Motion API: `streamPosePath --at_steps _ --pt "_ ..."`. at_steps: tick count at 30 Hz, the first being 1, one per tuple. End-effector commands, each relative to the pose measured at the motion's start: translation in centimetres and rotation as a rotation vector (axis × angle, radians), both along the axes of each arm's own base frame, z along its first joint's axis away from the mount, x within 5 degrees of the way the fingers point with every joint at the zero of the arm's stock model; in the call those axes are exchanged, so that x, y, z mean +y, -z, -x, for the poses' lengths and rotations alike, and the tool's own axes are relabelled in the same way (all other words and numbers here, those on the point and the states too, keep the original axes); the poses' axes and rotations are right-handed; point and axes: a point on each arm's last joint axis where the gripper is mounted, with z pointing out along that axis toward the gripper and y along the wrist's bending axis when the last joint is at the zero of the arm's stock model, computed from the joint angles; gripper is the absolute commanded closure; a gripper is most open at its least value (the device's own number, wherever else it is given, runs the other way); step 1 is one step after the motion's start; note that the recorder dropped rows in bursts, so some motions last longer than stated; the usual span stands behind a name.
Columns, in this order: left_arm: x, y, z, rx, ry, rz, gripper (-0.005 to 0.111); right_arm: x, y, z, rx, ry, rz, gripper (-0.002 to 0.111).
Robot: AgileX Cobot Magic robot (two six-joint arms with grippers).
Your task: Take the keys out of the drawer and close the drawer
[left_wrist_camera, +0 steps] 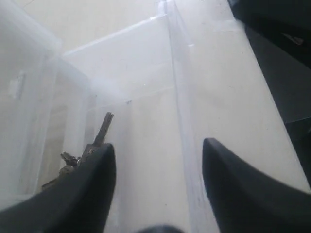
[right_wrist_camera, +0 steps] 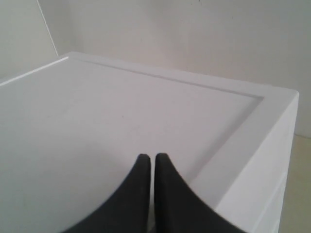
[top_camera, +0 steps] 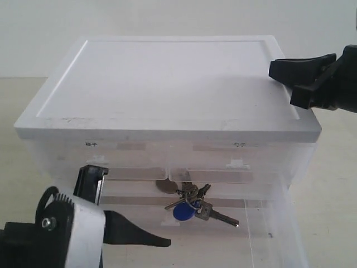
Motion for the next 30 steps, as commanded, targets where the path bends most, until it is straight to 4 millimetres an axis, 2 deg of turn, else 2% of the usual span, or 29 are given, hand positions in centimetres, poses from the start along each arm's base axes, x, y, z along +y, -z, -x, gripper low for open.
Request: streamPosePath --at_steps 1,3,6,10,11,12,14,16,20,25,30 --pt "0.3 -0.6 -1.6 0.087 -0.288 0.101 0.055 0.0 -0.1 0.0 0.003 0.001 -0.003 0.108" --pt "-0.1 0.1 -1.7 0.096 -0.27 0.065 0.055 0.0 -0.1 0.0 0.003 0.001 -0.003 0.108" --pt "-1.8 0.7 -2.9 0.202 -0.372 0.065 0.055 0.0 -0.1 0.0 0.003 0.001 -0.003 0.108" --pt "-4.4 2.6 -3.7 0.166 -0.256 -0.058 0.055 0.0 0.1 0.0 0.013 0.008 0.015 0.108" --pt "-4.6 3.0 -3.6 0.139 -0.209 -0.089 0.055 0.0 0.1 0.0 0.013 0.01 0.012 0.108" --pt "-4.5 3.1 -3.9 0.129 -0.243 -0.091 0.055 -0.1 0.1 0.0 0.012 0.015 0.006 0.108" --pt "-4.1 3.2 -4.8 0.146 -0.4 -0.067 0.055 -0.1 0.0 0.0 0.012 0.017 0.001 0.108" --pt "-4.0 3.6 -5.3 0.151 -0.469 -0.067 0.055 -0.1 0.0 0.0 0.012 0.017 0.001 0.108" --pt "-5.1 5.0 -5.2 0.187 -0.406 -0.122 0.055 0.0 0.1 0.0 0.016 0.012 0.003 0.108" --pt "-6.7 5.0 -6.3 0.165 -0.416 -0.119 0.055 0.0 0.1 0.0 0.016 0.011 0.004 0.108" --pt "-7.0 4.5 -6.9 0.129 -0.451 -0.103 0.055 -0.1 0.1 0.0 0.019 0.012 0.006 0.108"
